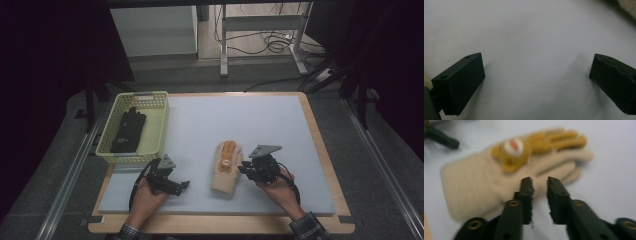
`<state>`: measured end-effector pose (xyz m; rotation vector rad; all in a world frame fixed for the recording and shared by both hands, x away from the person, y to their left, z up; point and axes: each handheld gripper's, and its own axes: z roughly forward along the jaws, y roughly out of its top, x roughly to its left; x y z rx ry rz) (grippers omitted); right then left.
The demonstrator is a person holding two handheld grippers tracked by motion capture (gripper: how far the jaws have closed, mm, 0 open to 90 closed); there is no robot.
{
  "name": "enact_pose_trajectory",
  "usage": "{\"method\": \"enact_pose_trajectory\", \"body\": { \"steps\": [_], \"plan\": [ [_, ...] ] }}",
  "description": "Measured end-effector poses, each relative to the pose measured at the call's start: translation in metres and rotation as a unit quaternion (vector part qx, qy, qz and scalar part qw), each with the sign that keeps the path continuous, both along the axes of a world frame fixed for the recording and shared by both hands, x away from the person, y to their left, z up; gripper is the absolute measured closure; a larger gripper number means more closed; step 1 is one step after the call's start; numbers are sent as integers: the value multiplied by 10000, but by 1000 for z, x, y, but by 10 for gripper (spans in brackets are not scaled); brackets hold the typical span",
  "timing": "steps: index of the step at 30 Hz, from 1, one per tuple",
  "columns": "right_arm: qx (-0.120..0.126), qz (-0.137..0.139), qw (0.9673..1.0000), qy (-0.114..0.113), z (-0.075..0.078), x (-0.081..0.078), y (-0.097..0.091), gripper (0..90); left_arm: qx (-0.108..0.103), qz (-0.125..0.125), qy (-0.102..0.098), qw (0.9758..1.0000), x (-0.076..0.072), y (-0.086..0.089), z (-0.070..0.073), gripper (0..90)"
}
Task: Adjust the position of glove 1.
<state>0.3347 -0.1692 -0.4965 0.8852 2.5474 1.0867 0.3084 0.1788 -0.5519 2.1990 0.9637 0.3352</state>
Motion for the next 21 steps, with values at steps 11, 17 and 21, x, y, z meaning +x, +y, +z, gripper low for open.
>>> {"method": "enact_pose_trajectory", "body": {
  "steps": [11, 17, 21],
  "plan": [
    [4, 454, 9987, 233, -31, -13, 11, 885, 1, 0, 0, 10000, 0, 0, 0, 0],
    [76, 552, 9981, 252, -34, -10, 32, 884, -1, -1, -1, 10000, 0, 0, 0, 2],
    [99, 555, 9982, 217, -35, -7, 48, 884, 1, 0, -6, 10000, -1, 1, 1, 8]
  ]
}}
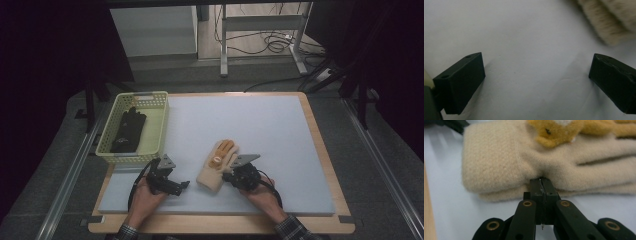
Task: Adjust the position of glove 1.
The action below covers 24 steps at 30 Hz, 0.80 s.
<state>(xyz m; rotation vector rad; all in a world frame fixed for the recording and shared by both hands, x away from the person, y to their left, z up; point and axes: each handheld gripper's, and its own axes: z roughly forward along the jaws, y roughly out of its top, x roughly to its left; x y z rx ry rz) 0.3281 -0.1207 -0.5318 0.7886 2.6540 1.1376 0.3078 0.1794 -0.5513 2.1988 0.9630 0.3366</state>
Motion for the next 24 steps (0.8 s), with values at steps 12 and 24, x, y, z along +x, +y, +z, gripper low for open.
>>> {"method": "enact_pose_trajectory", "body": {
  "steps": [12, 24],
  "plan": [
    [22, -89, 9998, -162, -4, 15, 34, 883, 0, 7, 27, 10000, -4, 10, 0, 13],
    [-52, 103, 9998, -131, 5, 13, 20, 595, -8, 5, 37, 10000, -4, 10, -1, 12]
  ]
}}
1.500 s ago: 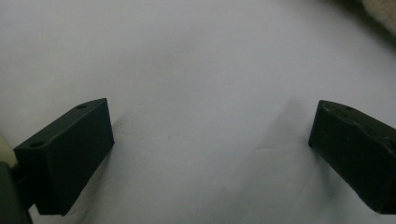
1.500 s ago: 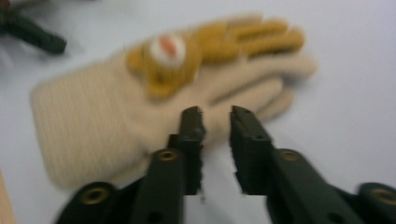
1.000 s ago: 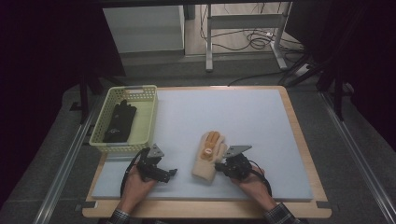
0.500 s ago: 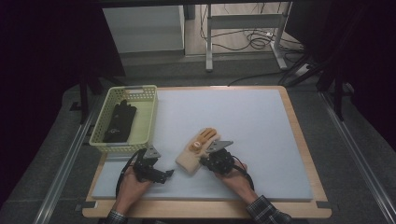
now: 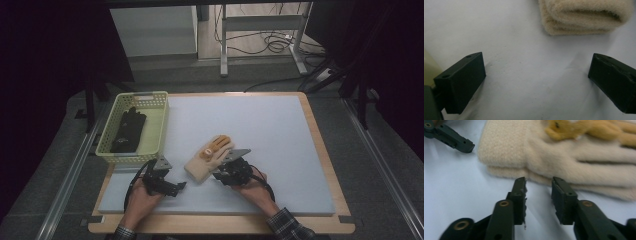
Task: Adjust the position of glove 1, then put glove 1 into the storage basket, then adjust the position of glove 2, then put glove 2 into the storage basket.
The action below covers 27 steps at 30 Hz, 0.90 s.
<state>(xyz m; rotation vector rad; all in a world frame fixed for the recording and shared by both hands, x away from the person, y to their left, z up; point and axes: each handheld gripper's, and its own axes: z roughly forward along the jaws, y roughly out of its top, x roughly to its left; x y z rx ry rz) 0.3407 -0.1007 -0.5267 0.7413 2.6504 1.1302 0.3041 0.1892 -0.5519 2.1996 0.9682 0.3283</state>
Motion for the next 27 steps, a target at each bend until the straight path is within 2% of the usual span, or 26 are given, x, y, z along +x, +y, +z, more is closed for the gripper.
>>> {"method": "enact_pose_trajectory", "body": {
  "steps": [7, 12, 16, 18, 21, 25, 27],
  "plan": [
    [57, -246, 9996, -136, 8, 3, -22, 473, 28, -13, -18, 10000, 0, 0, 0, 11],
    [-23, -452, 9986, -282, 14, 4, -41, 389, 34, -13, -17, 10000, 0, 0, 0, 11],
    [-30, -690, 9970, -343, 17, 7, -58, 335, 29, -16, -14, 10000, 0, 0, 0, 11],
    [-57, -869, 9953, -434, 18, 9, -72, 293, 7, -4, 3, 10000, 0, 0, 0, 11],
    [-34, -992, 9941, -435, 18, 10, -82, 272, 5, -4, 2, 10000, 0, 0, 0, 11],
    [-64, -1286, 9905, -476, 15, 13, -103, 231, 3, -4, 0, 10000, 0, 0, 0, 11],
    [-67, -1335, 9899, -475, 14, 13, -107, 226, 3, -4, -2, 10000, 0, 0, 0, 11]
  ]
}}
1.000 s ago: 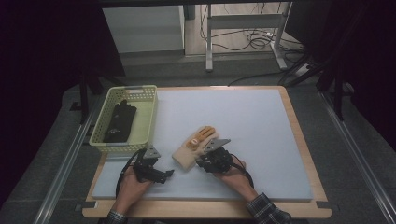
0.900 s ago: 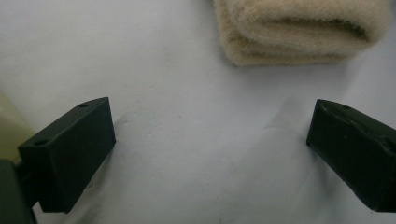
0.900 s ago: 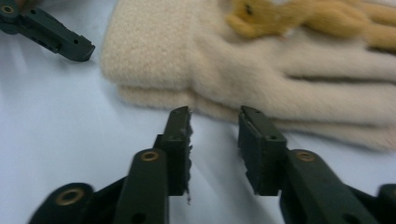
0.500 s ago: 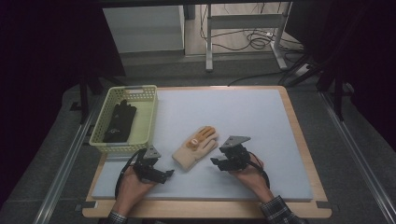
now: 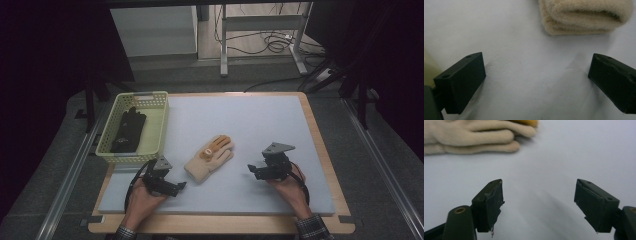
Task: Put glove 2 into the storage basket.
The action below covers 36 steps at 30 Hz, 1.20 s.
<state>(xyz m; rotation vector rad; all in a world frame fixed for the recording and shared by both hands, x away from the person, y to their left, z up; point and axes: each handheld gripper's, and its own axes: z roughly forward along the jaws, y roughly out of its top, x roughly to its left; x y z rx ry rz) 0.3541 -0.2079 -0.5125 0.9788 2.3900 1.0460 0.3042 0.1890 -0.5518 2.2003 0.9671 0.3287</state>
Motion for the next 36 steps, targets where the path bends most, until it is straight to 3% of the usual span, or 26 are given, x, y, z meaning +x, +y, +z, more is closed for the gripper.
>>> {"method": "enact_pose_trajectory", "body": {
  "steps": [8, 10, 13, 16, 19, 23, 28, 36],
  "plan": [
    [-149, -407, 9990, 49, -16, 7, -24, 187, 30, -12, -7, 10000, -1, -1, 1, 6],
    [-210, -419, 9989, 46, -18, 8, -26, 174, 64, -72, 3, 10000, -2, -2, 3, 4],
    [-90, -432, 9989, 146, -18, 10, -29, 156, 39, -92, -36, 9999, -4, -3, 7, 0],
    [-226, -457, 9987, 70, -19, 9, -26, 122, -73, -130, 48, 9999, -4, -3, 12, 0],
    [-160, -500, 9985, 146, -20, 10, -28, 116, -173, -184, 160, 9996, -5, -3, 17, 0],
    [-182, -497, 9985, 121, -20, 10, -27, 116, -198, -260, 168, 9993, -4, -6, 27, 0],
    [-182, -499, 9985, 108, -20, 9, -27, 117, -251, -315, 99, 9991, 2, -16, 40, 0],
    [-178, -505, 9985, 104, -20, 9, -27, 117, 4, -479, 59, 9988, 19, -48, 53, 0]
  ]
}}
